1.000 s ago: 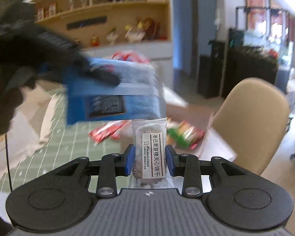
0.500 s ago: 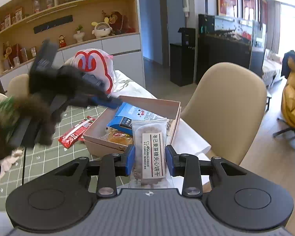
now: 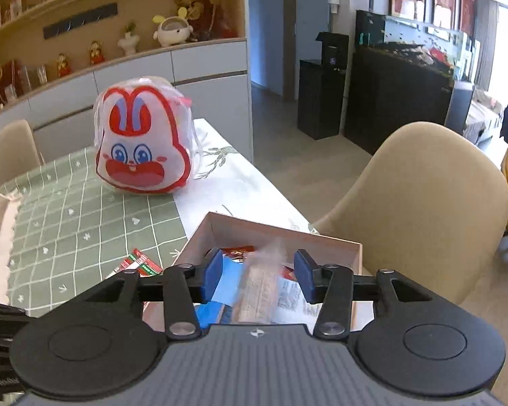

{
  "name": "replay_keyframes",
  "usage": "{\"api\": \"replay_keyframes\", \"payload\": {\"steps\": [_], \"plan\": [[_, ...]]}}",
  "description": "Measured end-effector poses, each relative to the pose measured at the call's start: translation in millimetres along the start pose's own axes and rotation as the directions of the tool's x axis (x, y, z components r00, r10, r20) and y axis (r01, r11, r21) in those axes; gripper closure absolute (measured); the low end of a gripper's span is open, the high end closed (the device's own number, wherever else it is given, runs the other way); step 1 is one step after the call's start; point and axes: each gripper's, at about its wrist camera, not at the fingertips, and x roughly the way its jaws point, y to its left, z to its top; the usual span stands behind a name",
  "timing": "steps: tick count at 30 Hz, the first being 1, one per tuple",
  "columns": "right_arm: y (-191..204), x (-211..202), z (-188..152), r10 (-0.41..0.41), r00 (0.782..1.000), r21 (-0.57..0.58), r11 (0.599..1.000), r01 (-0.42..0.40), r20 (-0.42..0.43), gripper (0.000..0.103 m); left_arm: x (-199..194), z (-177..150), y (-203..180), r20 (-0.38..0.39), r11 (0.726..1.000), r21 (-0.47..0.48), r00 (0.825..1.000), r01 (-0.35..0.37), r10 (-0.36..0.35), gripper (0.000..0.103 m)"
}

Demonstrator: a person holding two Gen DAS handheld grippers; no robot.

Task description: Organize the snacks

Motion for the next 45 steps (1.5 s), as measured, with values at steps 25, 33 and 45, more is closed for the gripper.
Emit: {"api": "replay_keyframes", "payload": {"steps": [25, 33, 45], "plan": [[173, 172, 12, -0.184, 0.91, -0.578, 0.813, -0.071, -0.371, 0.101, 7, -43, 115, 0.0, 0.963, -0.264, 0.999, -0.048, 0.05, 0.085], [187, 148, -20, -0.132, 0.88, -0.618, 0.759, -0.206, -0.456, 0.102, 7, -52, 146, 0.032, 0.927, -0.374, 0.998, -0.038, 0.054, 0.085], [163, 22, -88, 0.122, 0.902, -0.492, 0.803, -0.336, -0.415, 0.1, 54, 18, 91, 0.095, 0.991, -0.131, 0.994, -0.033, 0.045, 0.084]]}}
